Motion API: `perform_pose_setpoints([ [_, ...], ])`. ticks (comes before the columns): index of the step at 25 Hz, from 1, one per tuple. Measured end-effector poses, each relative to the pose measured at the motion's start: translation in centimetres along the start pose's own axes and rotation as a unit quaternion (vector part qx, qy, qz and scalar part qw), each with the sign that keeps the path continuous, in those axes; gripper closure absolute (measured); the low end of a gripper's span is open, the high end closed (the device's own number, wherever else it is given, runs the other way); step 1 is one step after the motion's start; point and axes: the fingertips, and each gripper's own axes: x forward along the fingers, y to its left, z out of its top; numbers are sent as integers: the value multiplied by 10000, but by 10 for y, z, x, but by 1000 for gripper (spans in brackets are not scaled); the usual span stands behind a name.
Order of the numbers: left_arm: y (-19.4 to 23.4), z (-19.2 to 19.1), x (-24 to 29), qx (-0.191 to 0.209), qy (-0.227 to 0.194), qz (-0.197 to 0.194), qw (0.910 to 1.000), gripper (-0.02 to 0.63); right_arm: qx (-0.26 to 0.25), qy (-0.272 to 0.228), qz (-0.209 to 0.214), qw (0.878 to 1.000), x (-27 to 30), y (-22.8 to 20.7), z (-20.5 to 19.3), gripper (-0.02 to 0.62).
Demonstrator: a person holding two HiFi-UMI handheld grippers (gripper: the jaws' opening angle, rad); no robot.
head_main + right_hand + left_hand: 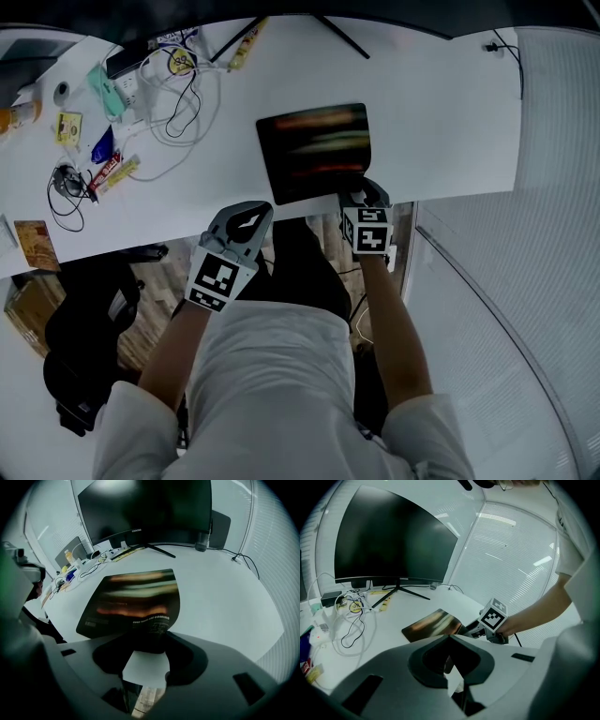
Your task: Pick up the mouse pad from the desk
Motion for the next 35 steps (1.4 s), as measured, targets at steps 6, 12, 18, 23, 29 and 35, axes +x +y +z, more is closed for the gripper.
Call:
perform_pose_setpoints([
  [6, -4, 2, -3, 11, -38, 233, 9997, 591, -307, -107, 268, 9991, 2, 19, 3, 503],
  [12, -15, 10, -11, 56, -88, 502, 9987, 591, 47, -341, 938, 9950, -6, 26, 9, 545],
  [18, -23, 22, -17, 50, -213, 811, 9965, 591, -74, -544, 1626, 9852, -28, 33, 26, 545],
  [23, -30, 24, -27, -75, -341, 1096, 9934, 591, -132, -755, 2057, 9756, -51, 38, 41, 545],
  [29, -28, 25, -48, -291, -592, 1393, 9880, 591, -179, -966, 2229, 9699, -73, 36, 61, 546],
  [35, -16, 36, -82, -366, -917, 1703, 9804, 591, -145, -1294, 2287, 9647, -98, 33, 87, 545],
])
